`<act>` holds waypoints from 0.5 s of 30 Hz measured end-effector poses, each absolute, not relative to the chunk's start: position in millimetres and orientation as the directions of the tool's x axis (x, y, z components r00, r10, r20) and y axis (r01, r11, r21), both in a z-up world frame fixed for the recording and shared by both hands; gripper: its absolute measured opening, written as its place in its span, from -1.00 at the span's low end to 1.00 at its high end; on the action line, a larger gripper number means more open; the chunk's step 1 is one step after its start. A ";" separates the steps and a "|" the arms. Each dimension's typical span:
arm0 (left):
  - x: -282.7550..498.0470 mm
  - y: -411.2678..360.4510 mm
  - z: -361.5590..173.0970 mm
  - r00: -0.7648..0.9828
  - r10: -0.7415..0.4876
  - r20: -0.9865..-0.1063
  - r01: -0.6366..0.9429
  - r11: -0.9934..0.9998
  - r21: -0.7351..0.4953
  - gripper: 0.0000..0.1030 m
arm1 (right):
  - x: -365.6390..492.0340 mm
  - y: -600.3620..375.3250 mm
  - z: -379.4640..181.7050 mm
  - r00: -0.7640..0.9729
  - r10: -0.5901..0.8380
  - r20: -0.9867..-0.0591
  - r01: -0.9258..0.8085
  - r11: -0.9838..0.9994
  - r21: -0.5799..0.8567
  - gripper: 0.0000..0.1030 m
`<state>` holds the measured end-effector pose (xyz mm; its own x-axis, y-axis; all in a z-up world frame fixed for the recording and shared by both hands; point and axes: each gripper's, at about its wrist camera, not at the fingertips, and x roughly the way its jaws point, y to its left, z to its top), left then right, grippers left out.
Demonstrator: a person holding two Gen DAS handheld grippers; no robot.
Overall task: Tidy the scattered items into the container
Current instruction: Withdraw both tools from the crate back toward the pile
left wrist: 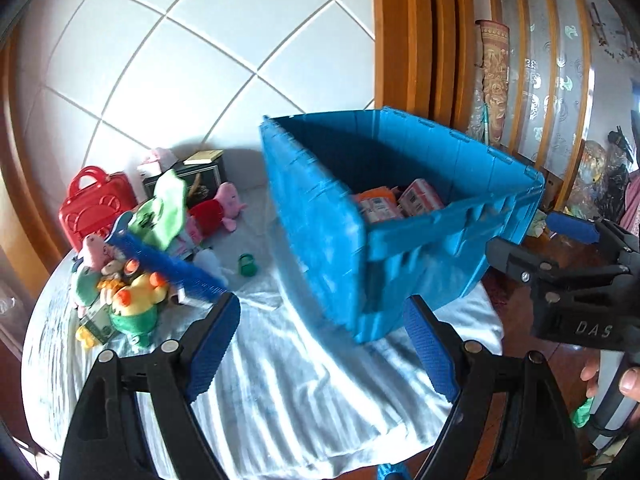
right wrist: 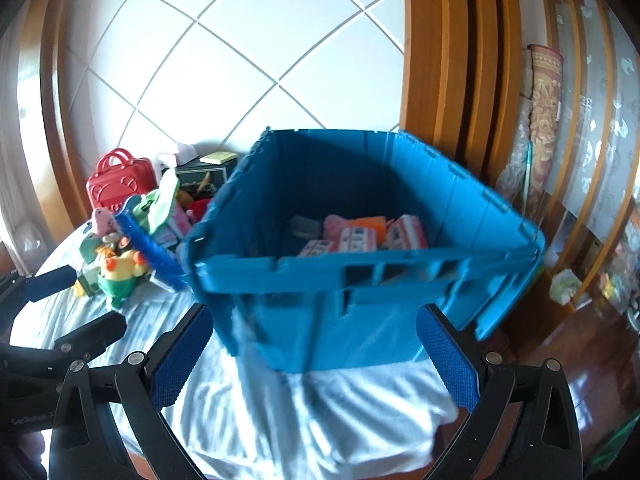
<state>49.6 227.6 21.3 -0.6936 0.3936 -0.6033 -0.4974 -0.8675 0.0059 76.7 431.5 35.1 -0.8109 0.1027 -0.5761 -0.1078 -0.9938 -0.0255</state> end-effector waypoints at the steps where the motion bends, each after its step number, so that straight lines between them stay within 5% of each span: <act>1: 50.9 212.3 17.7 -0.694 0.388 -0.606 -0.492 -0.870 0.007 0.63 | 80.0 418.1 32.3 -0.812 0.097 -0.576 -0.107 -0.994 -0.016 1.00; 15: 35.0 50.5 -38.6 -0.695 0.268 -0.667 -0.328 -0.944 -0.039 0.63 | 63.7 261.5 -23.6 -0.729 0.002 -0.685 0.037 -0.998 -0.042 1.00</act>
<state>35.0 50.5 -38.6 -0.6947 0.2684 -0.6674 -0.3276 -0.9440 -0.0386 63.7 261.5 -23.6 -0.7290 0.0020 -0.6845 0.0366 -0.9985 -0.0419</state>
